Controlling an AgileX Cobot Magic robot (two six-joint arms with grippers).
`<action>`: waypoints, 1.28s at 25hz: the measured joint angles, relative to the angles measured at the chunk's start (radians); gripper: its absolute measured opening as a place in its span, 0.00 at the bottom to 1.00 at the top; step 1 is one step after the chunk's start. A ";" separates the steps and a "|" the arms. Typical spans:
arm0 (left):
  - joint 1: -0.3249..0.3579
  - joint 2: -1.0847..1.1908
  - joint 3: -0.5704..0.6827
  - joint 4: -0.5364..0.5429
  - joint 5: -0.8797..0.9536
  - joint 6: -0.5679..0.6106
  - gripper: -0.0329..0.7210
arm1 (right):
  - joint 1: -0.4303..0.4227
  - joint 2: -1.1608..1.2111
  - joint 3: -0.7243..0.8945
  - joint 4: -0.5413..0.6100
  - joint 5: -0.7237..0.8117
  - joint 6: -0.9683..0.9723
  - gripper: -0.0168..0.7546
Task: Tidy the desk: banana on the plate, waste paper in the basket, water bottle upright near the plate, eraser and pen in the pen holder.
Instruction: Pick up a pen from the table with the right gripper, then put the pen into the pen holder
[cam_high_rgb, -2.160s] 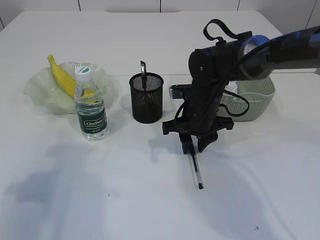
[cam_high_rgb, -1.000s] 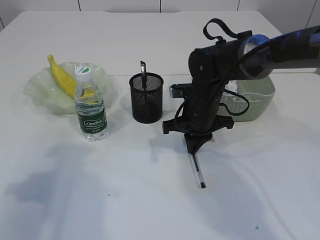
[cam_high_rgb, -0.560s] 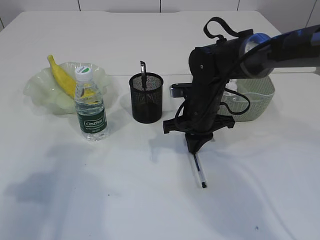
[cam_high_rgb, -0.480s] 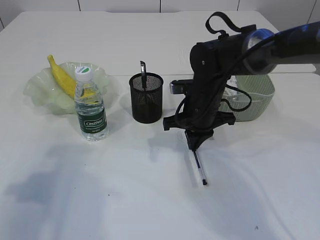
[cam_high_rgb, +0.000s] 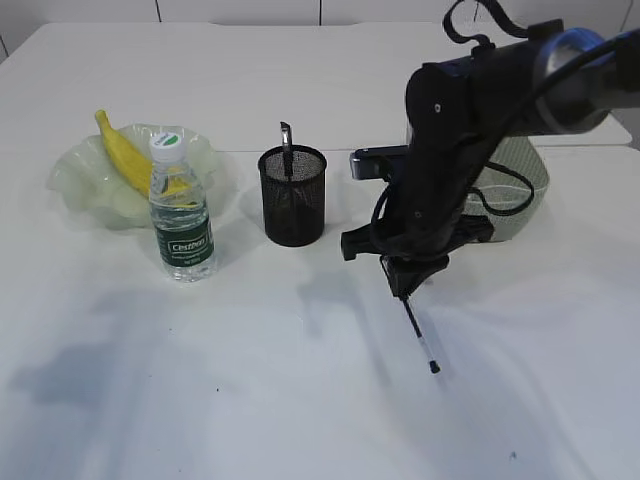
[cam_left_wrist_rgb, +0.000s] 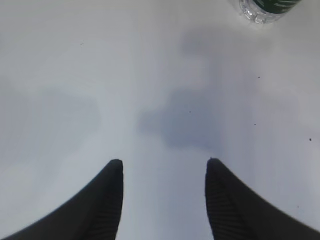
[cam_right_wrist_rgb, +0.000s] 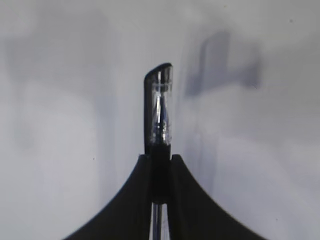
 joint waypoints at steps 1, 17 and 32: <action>0.000 0.000 0.000 0.000 0.000 0.000 0.53 | 0.000 -0.021 0.036 0.000 -0.027 -0.003 0.06; 0.000 0.000 0.000 0.000 -0.004 0.000 0.53 | 0.000 -0.356 0.455 0.000 -0.616 -0.115 0.06; 0.000 0.000 0.000 0.000 -0.008 0.000 0.53 | 0.000 -0.333 0.459 -0.027 -1.250 -0.123 0.06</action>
